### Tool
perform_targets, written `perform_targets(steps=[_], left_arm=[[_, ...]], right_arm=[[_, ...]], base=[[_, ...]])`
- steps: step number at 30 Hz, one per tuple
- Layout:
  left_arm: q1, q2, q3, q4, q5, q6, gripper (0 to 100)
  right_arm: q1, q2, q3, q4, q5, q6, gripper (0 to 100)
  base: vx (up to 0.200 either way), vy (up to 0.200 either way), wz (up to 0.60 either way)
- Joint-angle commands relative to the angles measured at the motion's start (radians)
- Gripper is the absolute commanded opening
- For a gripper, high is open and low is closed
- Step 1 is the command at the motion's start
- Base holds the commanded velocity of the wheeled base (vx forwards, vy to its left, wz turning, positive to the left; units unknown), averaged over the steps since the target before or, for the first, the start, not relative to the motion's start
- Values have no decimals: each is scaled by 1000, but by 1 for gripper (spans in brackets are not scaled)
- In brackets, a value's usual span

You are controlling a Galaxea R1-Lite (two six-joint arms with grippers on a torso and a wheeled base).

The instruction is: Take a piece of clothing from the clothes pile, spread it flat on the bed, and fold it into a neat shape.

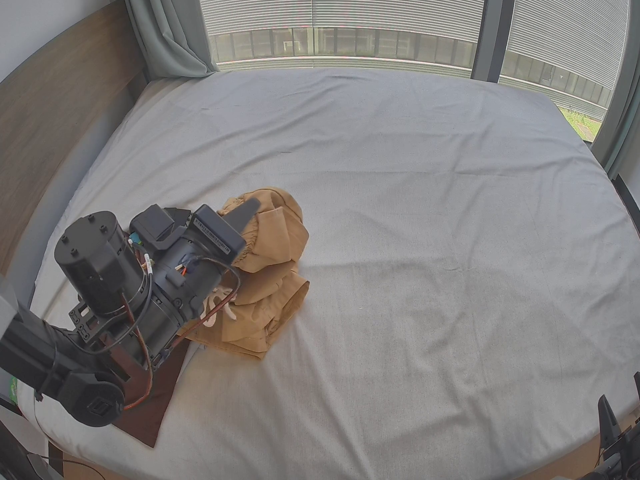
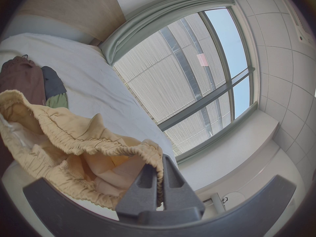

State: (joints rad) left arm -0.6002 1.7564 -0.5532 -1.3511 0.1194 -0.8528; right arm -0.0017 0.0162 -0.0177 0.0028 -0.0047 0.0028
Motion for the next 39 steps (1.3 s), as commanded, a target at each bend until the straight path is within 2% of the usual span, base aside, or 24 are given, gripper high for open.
perform_targets(steps=[1,10,18,31,34,39], left_arm=[[-44,-51,-39,36,8,-11,0],[-131,-41,-63,44,14,-17,0],[-168,26,-108,47,14,-17,0],[-253,153,-197,53,-40,-17,0],[-294,193,-217,41,-49,-15,0],[-308,253,-258,40,-52,-14,0]], right_arm=[[0,-16,18,0,-1,0,100],[0,-16,18,0,0,0,100],[2,-16,18,0,-1,0,100],[2,-16,18,0,-1,-1,100],[2,-16,18,0,-1,0,100],[2,-16,18,0,-1,-1,100]], base=[[0,0,0],[0,0,0],[0,0,0],[0,0,0],[0,0,0],[0,0,0]])
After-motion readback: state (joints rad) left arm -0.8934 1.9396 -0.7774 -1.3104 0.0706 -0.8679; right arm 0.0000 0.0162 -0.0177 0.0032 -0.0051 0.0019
